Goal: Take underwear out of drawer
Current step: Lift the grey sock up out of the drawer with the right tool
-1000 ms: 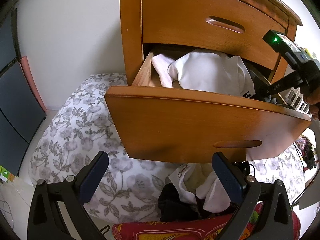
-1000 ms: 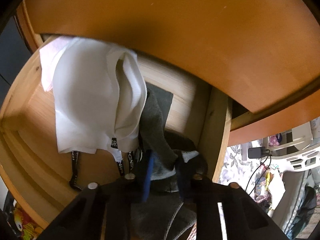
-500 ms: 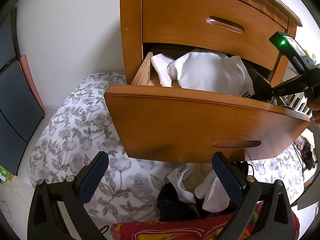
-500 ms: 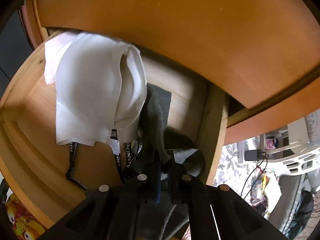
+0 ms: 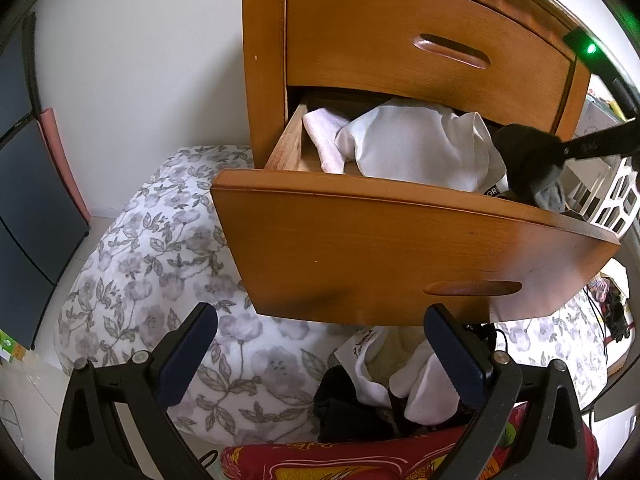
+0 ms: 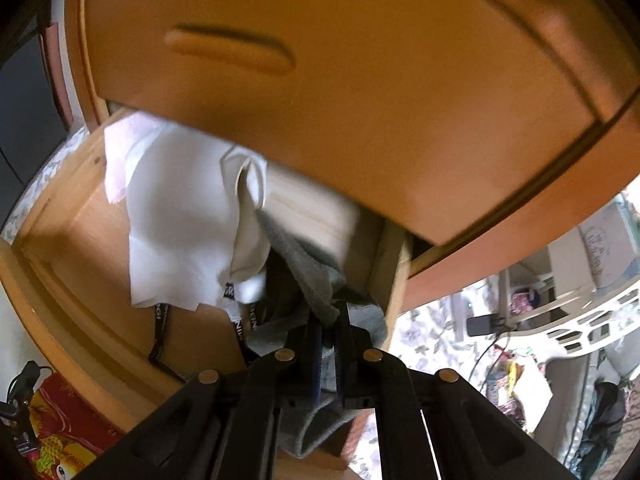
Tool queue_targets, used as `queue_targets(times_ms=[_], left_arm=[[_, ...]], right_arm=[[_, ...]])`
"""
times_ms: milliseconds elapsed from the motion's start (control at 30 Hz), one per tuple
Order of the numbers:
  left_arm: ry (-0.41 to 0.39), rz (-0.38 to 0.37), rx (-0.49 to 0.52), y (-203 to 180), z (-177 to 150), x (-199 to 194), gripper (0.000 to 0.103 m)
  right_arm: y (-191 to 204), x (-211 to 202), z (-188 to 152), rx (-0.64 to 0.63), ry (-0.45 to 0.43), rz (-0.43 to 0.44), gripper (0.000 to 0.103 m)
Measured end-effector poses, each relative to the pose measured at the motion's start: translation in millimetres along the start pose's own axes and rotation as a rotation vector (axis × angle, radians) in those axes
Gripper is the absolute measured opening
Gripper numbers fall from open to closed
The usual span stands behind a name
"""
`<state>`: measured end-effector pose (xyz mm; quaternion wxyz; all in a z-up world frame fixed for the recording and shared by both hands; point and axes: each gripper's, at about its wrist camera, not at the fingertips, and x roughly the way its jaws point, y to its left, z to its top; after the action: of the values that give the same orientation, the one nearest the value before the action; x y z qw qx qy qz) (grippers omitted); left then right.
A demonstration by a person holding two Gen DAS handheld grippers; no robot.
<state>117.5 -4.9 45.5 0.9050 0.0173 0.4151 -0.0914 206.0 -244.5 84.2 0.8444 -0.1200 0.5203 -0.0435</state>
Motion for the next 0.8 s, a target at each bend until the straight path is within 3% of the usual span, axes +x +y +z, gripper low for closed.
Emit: queue_targets(times_ms=[800], left_arm=[[-0.014,0.022,0.002,-0.6,-1.9,-3.1,0.103]], right_arm=[[-12.3,-139.0,17.8,0.031,-0.277,-0.049,0.005]])
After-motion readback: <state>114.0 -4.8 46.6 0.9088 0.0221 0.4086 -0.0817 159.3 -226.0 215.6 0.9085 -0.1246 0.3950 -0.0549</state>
